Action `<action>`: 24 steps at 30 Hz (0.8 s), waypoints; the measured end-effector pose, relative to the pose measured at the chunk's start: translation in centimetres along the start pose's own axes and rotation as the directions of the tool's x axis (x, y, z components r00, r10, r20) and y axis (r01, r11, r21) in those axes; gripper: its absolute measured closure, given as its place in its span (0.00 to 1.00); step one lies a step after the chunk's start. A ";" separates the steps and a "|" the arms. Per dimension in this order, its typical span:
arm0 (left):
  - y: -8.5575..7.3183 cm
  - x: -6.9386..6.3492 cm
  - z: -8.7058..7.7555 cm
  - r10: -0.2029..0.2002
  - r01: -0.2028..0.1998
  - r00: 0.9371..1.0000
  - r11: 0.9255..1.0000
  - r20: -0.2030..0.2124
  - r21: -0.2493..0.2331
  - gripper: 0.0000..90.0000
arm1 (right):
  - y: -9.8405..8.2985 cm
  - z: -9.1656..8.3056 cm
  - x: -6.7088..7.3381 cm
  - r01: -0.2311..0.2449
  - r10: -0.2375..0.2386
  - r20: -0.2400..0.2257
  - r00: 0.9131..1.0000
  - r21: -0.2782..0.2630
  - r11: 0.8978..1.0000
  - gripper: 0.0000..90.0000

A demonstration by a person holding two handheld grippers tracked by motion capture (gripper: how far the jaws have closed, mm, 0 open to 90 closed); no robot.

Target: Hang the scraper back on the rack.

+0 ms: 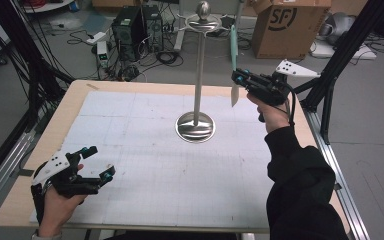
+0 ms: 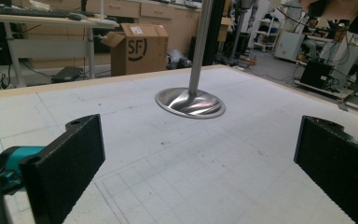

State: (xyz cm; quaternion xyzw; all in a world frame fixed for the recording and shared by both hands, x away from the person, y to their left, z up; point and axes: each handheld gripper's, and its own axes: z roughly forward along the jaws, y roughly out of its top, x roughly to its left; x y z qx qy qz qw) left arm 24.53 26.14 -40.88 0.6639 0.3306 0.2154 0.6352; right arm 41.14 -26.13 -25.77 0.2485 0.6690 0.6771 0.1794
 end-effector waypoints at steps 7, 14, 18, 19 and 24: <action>0.0 0.0 0.0 -0.001 0.001 1.000 1.000 -0.001 0.002 0.02 | -0.2 0.3 0.0 0.002 -0.002 0.000 1.000 0.006 1.000 0.89; 0.0 0.0 -0.1 0.001 -0.001 1.000 1.000 -0.005 0.002 0.03 | -0.2 0.6 -0.1 0.001 -0.001 -0.003 1.000 0.007 1.000 0.89; 0.0 0.1 -0.1 0.000 0.000 1.000 1.000 -0.005 0.001 0.02 | -0.2 0.8 0.0 0.000 0.000 -0.007 1.000 0.006 1.000 0.89; 0.0 0.1 -0.1 0.001 -0.001 1.000 1.000 -0.007 0.004 0.02 | -0.2 0.9 0.0 0.001 -0.001 -0.007 1.000 0.008 1.000 0.89; 0.0 0.1 -0.1 -0.004 0.004 1.000 1.000 -0.011 0.005 0.02 | -0.3 1.2 0.1 0.001 -0.001 -0.013 1.000 0.011 1.000 0.89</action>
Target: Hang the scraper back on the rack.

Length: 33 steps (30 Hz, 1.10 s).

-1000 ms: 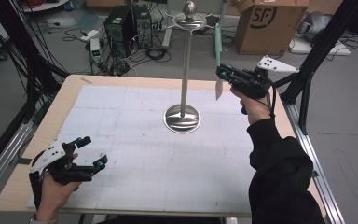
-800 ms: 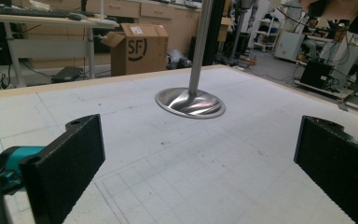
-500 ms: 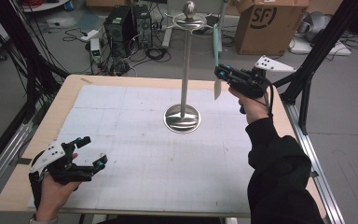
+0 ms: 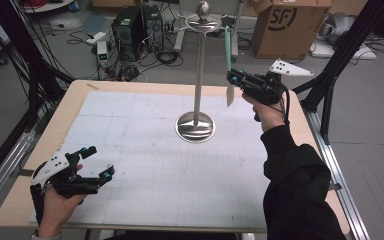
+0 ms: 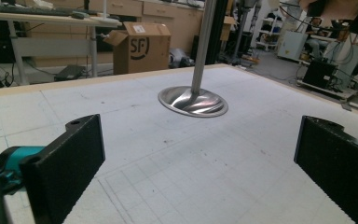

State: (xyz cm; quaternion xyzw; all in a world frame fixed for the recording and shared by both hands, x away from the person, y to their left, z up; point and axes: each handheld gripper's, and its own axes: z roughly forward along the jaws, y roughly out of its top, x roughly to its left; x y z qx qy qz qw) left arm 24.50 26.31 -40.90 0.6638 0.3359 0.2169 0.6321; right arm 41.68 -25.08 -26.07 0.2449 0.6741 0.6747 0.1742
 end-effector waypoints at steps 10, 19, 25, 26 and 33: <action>0.0 0.0 0.0 0.001 -0.001 1.000 1.000 0.000 0.003 0.03 | -0.3 0.5 0.0 -0.004 0.004 0.000 1.000 0.007 1.000 0.89; -0.2 0.0 0.0 0.005 -0.005 1.000 1.000 0.001 0.008 0.03 | -0.5 1.6 0.3 -0.020 0.020 -0.003 1.000 0.004 1.000 0.89; -0.1 0.1 -0.5 0.003 -0.003 1.000 1.000 -0.008 0.003 0.02 | -0.6 2.2 0.4 -0.019 0.019 0.004 1.000 0.008 1.000 0.89; -0.1 0.1 -0.5 0.002 -0.002 1.000 1.000 -0.009 0.001 0.02 | -0.6 2.2 0.4 -0.020 0.020 0.003 1.000 0.005 1.000 0.89; -0.2 0.1 -0.4 -0.003 0.003 1.000 1.000 -0.007 0.003 0.02 | -0.5 1.7 0.7 -0.032 0.032 0.000 0.999 -0.016 0.999 0.76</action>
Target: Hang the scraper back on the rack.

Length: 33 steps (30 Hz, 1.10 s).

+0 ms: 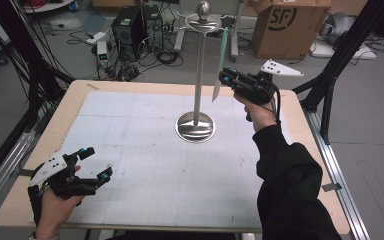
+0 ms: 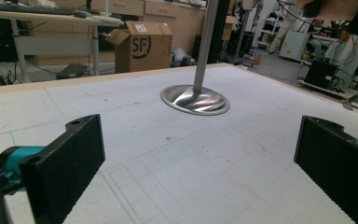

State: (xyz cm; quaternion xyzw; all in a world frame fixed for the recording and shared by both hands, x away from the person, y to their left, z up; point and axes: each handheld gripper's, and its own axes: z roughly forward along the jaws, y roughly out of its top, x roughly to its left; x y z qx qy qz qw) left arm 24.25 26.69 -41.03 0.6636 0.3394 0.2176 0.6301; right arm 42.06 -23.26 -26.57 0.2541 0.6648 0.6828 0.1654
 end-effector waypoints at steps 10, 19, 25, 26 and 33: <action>0.1 0.3 -0.1 -0.002 0.002 1.000 1.000 -0.007 -0.005 0.03 | -0.7 -1.0 0.3 0.009 -0.009 0.025 1.000 0.018 1.000 0.54; 0.1 0.3 0.9 -0.004 0.004 1.000 1.000 0.017 -0.001 0.02 | -2.6 -2.3 1.5 0.068 -0.072 0.031 0.997 0.109 0.992 0.29; 0.1 0.3 1.7 -0.006 0.006 1.000 1.000 0.030 -0.001 0.02 | -4.3 -3.6 2.2 0.069 -0.074 0.034 0.997 0.137 0.988 0.17; 0.0 0.3 1.8 -0.008 0.008 0.999 1.000 0.031 0.000 0.02 | -4.7 -3.9 2.3 0.061 -0.067 0.039 0.997 0.139 0.988 0.16; 0.0 0.5 2.4 -0.013 0.013 0.999 1.000 0.035 -0.002 0.02 | -7.2 -5.1 2.9 0.042 -0.056 0.069 0.996 0.182 0.982 0.02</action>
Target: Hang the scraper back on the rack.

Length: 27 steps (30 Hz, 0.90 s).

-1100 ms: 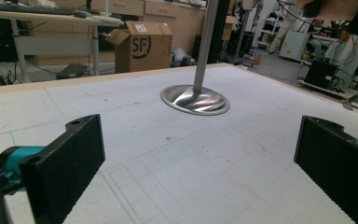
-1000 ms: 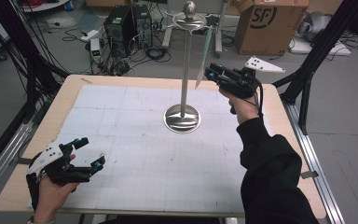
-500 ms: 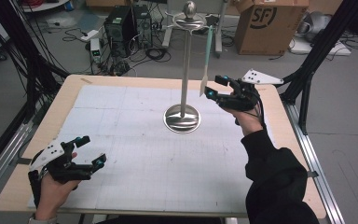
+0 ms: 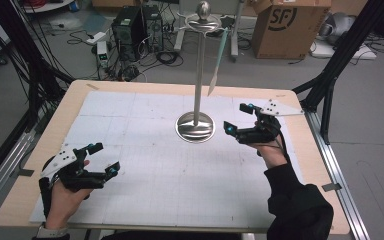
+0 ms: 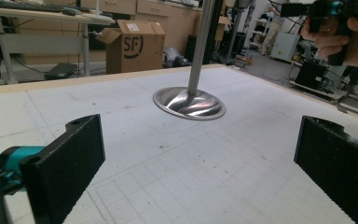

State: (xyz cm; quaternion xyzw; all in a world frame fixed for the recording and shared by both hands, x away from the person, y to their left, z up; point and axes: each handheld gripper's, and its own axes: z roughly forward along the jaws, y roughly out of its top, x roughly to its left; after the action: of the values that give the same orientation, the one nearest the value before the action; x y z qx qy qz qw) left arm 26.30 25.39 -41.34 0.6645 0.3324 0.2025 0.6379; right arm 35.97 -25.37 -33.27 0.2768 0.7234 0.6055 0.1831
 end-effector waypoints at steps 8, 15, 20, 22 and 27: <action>0.0 0.0 0.2 0.000 0.000 1.000 1.000 -0.001 0.001 0.02 | -2.6 -0.6 0.9 -0.010 0.009 0.007 1.000 0.025 1.000 0.01; 0.0 0.1 0.1 -0.002 0.002 1.000 1.000 -0.002 -0.006 0.02 | -4.5 -1.4 1.6 -0.001 0.000 0.025 1.000 0.034 0.999 0.01; 0.0 0.0 0.2 0.001 0.000 1.000 1.000 0.018 -0.010 0.02 | -6.6 -2.0 1.8 -0.021 0.022 -0.010 1.000 0.045 0.999 0.01; -0.1 0.0 0.2 0.001 -0.001 1.000 1.000 0.010 -0.006 0.03 | -7.6 -2.4 2.0 -0.029 0.031 -0.039 0.999 0.046 0.998 0.01; -0.2 0.1 0.3 0.001 -0.001 1.000 1.000 0.002 0.004 0.02 | -8.9 -3.2 2.3 -0.036 0.038 -0.029 0.999 0.066 0.997 0.01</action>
State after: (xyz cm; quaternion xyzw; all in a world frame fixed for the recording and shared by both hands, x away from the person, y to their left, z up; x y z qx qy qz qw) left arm 26.56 25.20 -41.57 0.6660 0.3319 0.2016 0.6369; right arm 30.66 -27.42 -41.12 0.2869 0.7401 0.5890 0.1518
